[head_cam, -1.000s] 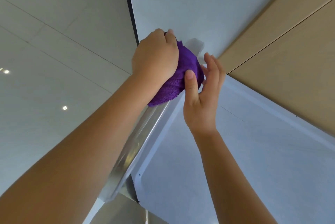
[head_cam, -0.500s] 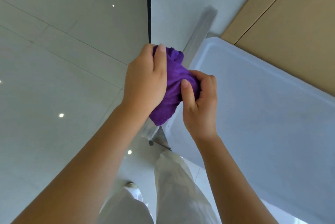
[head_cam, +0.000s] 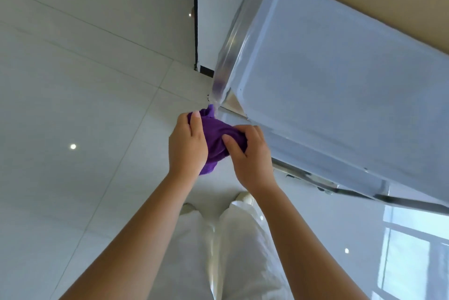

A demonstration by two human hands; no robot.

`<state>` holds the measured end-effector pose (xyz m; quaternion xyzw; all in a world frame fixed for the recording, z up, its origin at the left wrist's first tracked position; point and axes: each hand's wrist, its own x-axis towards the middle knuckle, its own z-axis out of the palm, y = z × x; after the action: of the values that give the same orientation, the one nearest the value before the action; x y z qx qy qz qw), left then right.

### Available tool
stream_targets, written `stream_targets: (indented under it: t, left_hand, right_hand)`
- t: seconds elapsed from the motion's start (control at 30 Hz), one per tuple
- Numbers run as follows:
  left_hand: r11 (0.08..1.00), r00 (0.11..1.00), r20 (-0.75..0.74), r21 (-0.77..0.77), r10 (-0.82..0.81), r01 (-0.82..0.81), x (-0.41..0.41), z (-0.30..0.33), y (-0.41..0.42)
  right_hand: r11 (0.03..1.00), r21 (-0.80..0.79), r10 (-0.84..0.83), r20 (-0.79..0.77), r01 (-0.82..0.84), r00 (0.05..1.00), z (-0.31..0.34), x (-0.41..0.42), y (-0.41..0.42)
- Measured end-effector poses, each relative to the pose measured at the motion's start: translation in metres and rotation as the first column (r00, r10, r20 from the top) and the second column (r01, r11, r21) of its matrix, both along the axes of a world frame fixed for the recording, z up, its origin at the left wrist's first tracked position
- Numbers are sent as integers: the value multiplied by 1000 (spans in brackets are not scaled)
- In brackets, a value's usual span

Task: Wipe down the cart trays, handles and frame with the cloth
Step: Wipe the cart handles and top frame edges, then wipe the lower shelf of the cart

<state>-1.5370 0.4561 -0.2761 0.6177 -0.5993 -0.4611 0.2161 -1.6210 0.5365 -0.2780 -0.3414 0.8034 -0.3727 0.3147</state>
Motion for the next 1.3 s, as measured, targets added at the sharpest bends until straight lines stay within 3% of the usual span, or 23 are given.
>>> stream_targets:
  t: [0.07,0.13,0.23,0.43,0.53,0.7,0.8,0.9,1.0,1.1,1.2,1.3]
  left_hand:
    - [992,999,-27,126,32,-29,3,-11,11]
    - [962,992,-77,263,99,-75,3,-22,19]
    - [848,961,-133,511,241,-142,-2,-35,31]
    - [770,947,-113,615,299,-169,-16,-80,58]
    - [749,949,-119,645,291,-149,-25,-108,71]
    - [796,955,-206,603,214,-48,-47,-152,69]
    - [864,955,-295,488,26,127,-56,-178,65]
    - [867,918,-376,409,-124,284,-57,-198,62]
    - [867,888,-341,283,-309,411,-55,-217,59]
    - [874,872,-309,188,-381,449,-54,-231,54]
    - [852,847,-279,146,-452,502,-39,-241,49]
    - [853,849,-353,206,-393,480,-31,-248,39]
  right_hand:
    - [1000,13,-28,76,27,997,-6,2,13]
    - [996,19,-90,245,88,965,-12,0,22]
    - [980,56,-182,638,191,748,-28,-5,33]
    - [977,68,-177,789,203,588,-89,-27,59]
    - [970,37,-177,782,240,597,-115,-43,73]
    - [977,-74,-88,713,199,696,-155,-71,72]
    - [966,-87,-118,687,243,717,-173,-81,62]
    - [966,-90,-154,551,242,820,-181,-87,46]
    - [985,-112,-91,291,129,952,-186,-93,25]
    - [996,-87,18,117,-8,993,-193,-99,10]
    - [984,-23,179,207,-178,962,-197,-111,-2]
    - [882,31,434,334,-471,836,-192,-128,-12]
